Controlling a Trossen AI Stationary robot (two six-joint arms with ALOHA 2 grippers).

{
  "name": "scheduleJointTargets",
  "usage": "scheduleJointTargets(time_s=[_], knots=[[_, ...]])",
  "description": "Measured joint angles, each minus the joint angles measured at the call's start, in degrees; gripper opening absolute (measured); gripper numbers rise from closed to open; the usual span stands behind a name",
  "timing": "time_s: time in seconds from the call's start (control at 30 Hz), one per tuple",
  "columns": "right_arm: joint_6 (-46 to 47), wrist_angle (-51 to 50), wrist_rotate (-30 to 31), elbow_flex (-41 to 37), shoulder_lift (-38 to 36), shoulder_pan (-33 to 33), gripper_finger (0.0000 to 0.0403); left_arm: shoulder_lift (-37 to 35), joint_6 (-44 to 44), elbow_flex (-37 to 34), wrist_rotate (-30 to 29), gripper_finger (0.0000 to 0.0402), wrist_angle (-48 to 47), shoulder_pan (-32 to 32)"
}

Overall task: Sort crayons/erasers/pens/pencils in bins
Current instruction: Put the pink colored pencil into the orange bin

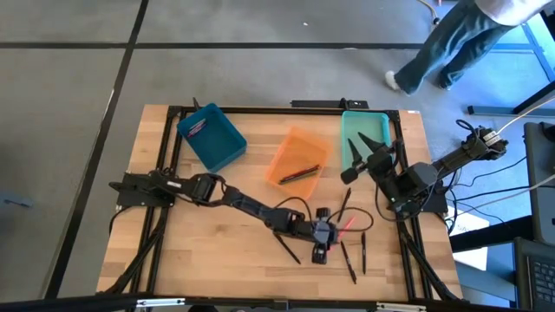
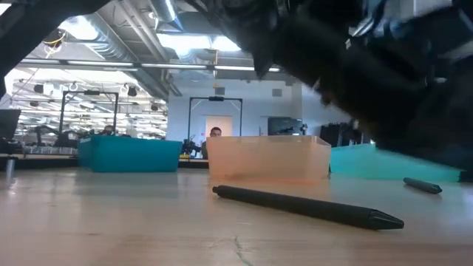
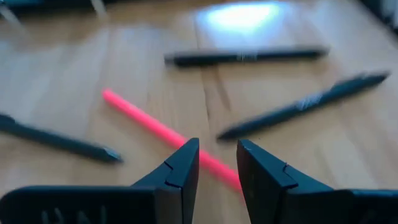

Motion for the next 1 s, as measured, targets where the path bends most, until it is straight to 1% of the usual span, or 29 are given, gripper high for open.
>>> scheduleJointTargets(time_s=[0.13, 0.33, 0.5, 0.57, 0.7, 0.87, 1.0], knots=[[1.3, 0.0, -2.4, 0.0, 0.0, 0.0, 0.0156, 1.7, -0.6, -0.1, -0.2, 0.0101, 0.3, -0.5], [1.3, 0.0, -2.4, 0.0, 0.0, 0.0, 0.0156, 2.4, -1.5, 0.1, 0.1, 0.0101, -0.4, -0.6], [1.2, 0.0, -2.4, 0.0, 0.0, 0.0, 0.0156, 2.1, -1.6, 0.3, -3.5, 0.0101, -5.5, 0.0], [1.2, -0.1, -2.4, 0.0, 0.0, 0.0, 0.0156, 1.9, -1.8, 0.3, -4.0, 0.0100, -7.0, 0.6], [1.2, -0.1, -2.4, 0.0, 0.0, 0.0, 0.0156, 1.9, -1.9, 0.6, -5.3, 0.0096, -7.3, 1.0], [1.2, -0.2, -2.4, 0.0, 0.0, 0.0, 0.0156, 2.1, -0.2, 2.9, -8.8, 0.0083, -11.9, 1.1], [1.2, -0.2, -2.4, 0.0, 0.0, 0.0, 0.0156, 2.1, 0.2, 4.1, -10.5, 0.0056, -16.0, 2.0]])
